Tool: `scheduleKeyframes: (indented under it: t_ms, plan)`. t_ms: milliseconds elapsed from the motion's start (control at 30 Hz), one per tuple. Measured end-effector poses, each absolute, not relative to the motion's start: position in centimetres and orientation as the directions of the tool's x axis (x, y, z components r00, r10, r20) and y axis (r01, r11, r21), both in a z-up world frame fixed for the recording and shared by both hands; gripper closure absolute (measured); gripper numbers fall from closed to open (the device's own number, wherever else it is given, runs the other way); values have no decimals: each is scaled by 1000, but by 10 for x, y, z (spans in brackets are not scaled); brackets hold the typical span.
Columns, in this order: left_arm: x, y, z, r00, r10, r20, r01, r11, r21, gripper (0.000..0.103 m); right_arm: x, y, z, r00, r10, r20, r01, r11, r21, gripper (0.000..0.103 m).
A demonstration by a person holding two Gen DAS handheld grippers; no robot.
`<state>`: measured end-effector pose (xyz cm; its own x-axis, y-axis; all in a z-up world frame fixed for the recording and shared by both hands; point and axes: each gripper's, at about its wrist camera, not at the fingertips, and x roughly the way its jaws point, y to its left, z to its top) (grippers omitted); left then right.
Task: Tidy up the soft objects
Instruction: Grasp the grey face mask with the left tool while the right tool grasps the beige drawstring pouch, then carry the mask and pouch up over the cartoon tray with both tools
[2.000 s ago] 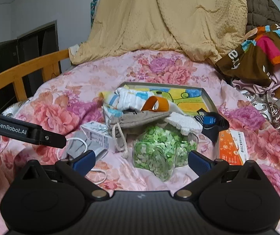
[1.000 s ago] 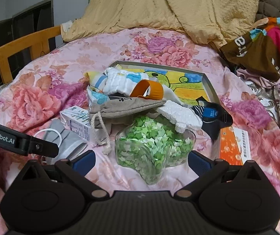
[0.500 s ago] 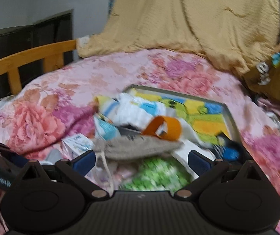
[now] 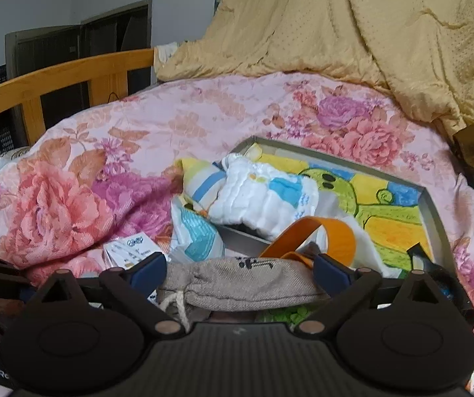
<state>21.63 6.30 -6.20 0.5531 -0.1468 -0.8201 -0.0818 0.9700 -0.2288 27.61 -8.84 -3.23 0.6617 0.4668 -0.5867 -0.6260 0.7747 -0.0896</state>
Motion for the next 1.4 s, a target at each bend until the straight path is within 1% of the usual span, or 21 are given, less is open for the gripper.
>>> scheduleKeyframes:
  t_ms: [133, 300, 500, 767, 800, 833, 1000, 1233, 1333, 1400]
  plan:
    - [217, 66, -63, 562, -145, -814, -94, 967, -237, 54, 277, -87, -34, 664, 458, -591, -621, 778, -95, 6]
    - [216, 69, -62, 571, -147, -807, -99, 964, -246, 62, 279, -89, -34, 663, 453, -596, -612, 787, -83, 6]
    - [214, 73, -61, 580, -160, -798, -103, 958, -267, 71, 279, -92, -34, 656, 454, -603, -608, 792, -66, 9]
    - [213, 75, -59, 597, -194, -778, -100, 945, -312, 79, 281, -96, -34, 653, 433, -621, -593, 802, -64, 10]
    - [213, 75, -59, 602, -206, -771, -97, 940, -327, 84, 281, -96, -33, 653, 432, -623, -592, 804, -63, 10]
    - [212, 76, -58, 608, -219, -763, -92, 935, -342, 86, 281, -97, -33, 652, 430, -624, -590, 805, -63, 10]
    - [211, 76, -54, 639, -232, -733, -85, 926, -367, 86, 283, -100, -35, 628, 447, -637, -599, 800, -30, 9]
    - [211, 81, -53, 652, -218, -726, -108, 922, -373, 87, 283, -98, -39, 593, 483, -644, -628, 778, 6, 7]
    - [210, 82, -52, 661, -215, -719, -112, 919, -378, 87, 278, -91, -43, 602, 470, -646, -642, 766, -41, 7]
    - [210, 83, -50, 670, -213, -711, -115, 917, -383, 87, 275, -86, -45, 612, 462, -642, -649, 757, -74, 9]
